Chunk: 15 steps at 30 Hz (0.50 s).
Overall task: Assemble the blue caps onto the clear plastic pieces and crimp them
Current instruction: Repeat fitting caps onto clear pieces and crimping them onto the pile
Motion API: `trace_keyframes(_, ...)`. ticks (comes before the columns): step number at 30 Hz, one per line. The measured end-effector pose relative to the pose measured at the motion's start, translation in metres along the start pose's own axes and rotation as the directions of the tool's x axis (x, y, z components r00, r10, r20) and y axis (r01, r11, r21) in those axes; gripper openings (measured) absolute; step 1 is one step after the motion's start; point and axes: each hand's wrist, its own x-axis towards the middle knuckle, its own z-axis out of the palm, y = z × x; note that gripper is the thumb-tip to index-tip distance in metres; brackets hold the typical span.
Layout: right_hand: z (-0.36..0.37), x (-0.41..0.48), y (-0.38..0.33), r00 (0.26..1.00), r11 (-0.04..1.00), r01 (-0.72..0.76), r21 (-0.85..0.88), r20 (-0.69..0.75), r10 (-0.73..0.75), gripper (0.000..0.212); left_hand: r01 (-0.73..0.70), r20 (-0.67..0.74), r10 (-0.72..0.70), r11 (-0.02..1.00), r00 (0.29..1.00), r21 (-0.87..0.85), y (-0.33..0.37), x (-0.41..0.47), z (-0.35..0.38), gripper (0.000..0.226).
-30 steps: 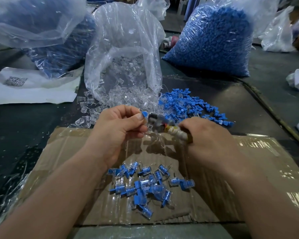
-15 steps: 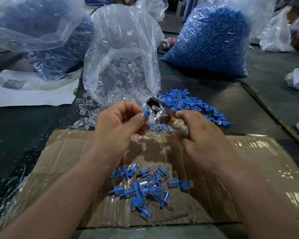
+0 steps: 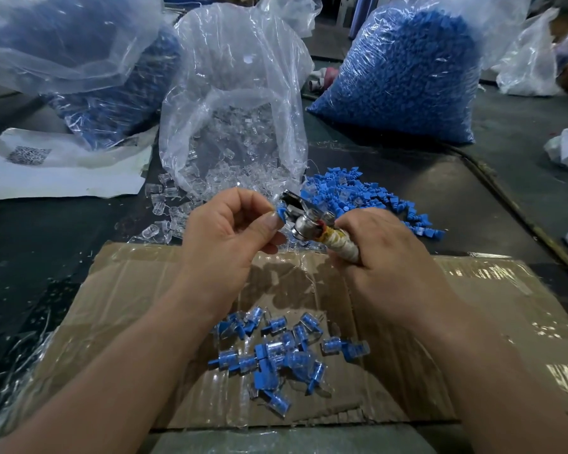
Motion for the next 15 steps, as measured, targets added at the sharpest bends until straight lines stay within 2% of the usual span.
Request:
trace_keyframes(3,0.0018,-0.0025,0.0009,0.997,0.996,-0.056,0.065,0.051,0.053,0.01,-0.017,-0.007,0.017,0.999,1.0,0.041,0.0003,-0.0008,0.0006,0.02)
trace_keyframes(6,0.0025,-0.0021,0.0008,0.995,0.993,-0.071,0.091,0.07,0.065,0.015,-0.034,-0.014,0.035,0.997,0.999,0.07,0.0018,-0.0021,0.0013,0.021)
trace_keyframes(10,0.004,0.0004,0.0006,0.992,0.993,-0.085,0.085,0.098,0.077,0.023,-0.04,-0.033,0.044,0.993,0.998,0.11,0.0022,-0.0025,0.0024,0.024)
trace_keyframes(15,0.0063,0.0008,-0.0026,0.992,0.989,-0.1,0.109,0.094,0.09,0.022,-0.031,-0.051,0.037,0.992,0.998,0.125,0.004,-0.0031,0.0026,0.024)
